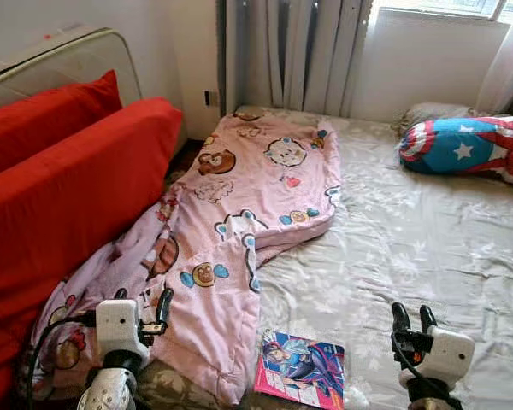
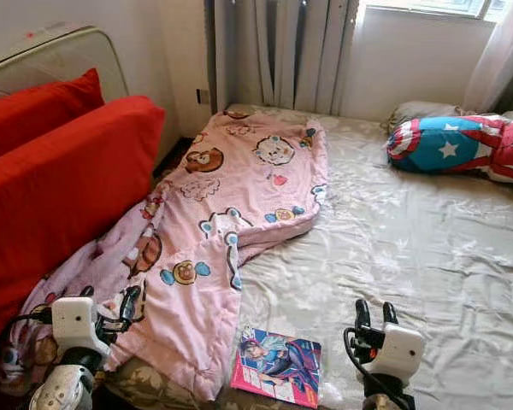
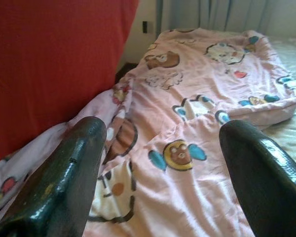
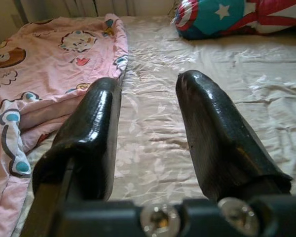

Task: Clean up the room

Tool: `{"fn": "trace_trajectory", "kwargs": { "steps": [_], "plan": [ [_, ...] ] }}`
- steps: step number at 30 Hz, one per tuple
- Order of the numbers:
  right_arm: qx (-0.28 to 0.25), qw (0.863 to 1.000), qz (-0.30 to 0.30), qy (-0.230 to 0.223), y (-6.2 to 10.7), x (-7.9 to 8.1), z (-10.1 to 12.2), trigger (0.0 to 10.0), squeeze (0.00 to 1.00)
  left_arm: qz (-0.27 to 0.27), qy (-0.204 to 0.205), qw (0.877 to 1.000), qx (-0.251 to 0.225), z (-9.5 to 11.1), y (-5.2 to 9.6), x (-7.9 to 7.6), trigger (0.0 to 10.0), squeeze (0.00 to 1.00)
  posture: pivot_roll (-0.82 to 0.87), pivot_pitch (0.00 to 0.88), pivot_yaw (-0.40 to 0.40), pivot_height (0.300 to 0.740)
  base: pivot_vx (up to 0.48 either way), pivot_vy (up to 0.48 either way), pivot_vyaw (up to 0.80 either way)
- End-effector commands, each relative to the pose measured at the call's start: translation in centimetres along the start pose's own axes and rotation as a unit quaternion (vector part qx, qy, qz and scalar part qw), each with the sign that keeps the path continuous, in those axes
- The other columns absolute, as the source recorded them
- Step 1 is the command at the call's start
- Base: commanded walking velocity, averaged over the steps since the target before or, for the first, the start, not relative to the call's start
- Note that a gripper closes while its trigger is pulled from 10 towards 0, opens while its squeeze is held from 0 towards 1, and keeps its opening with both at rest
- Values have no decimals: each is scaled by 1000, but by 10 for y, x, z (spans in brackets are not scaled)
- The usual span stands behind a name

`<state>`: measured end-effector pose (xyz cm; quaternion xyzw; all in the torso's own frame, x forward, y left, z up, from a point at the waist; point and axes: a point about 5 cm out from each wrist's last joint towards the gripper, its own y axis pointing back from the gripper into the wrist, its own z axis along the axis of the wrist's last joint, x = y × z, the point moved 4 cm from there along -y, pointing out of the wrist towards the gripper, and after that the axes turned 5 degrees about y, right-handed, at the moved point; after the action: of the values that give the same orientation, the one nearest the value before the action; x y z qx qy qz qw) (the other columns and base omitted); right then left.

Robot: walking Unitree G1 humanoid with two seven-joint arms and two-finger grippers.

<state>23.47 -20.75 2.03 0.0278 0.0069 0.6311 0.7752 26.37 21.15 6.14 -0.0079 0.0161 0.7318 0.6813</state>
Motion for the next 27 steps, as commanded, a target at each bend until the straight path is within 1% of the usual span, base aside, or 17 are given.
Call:
{"fn": "trace_trajectory", "kwargs": {
  "steps": [1, 7, 10, 15, 19, 24, 27],
  "plan": [
    [11, 1000, 4, -4, 5, 3, -3, 10000, 0, 5, 6, 1000, -1, 3, 0, 0, 10000, 0, 42, 0, -57, 740, 0, 0, 0],
    [22, 1000, 9, -12, 6, 11, -1, 10000, 0, 5, 4, 1000, 4, 5, 4, 1, 10000, 0, 50, 0, -49, 740, 0, 0, 0],
    [22, 1000, 8, -14, 6, 12, 0, 10000, 0, 3, 4, 1000, 6, 6, 4, 1, 10000, 0, 47, 0, -43, 740, 0, 0, 0],
    [23, 1000, 4, -15, 7, 11, 1, 10000, 0, -9, 5, 1000, 6, 8, 0, -6, 10000, 0, 39, 0, -29, 740, 0, 0, 0],
    [21, 1000, 3, -16, 4, 10, 3, 10000, 0, -15, 6, 1000, 5, 10, -3, -10, 10000, 0, 34, 0, -25, 740, 0, 0, 0],
    [17, 1000, 5, -12, -1, 8, 6, 10000, 0, -17, 7, 1000, 7, 9, -1, -12, 10000, 0, 36, 0, -28, 740, 0, 0, 0],
    [28, 1000, 7, -4, -3, 7, 3, 10000, 0, -18, 8, 1000, 12, 7, 2, -14, 10000, 0, 35, 0, -30, 740, 0, 0, 0]
  ]
}}
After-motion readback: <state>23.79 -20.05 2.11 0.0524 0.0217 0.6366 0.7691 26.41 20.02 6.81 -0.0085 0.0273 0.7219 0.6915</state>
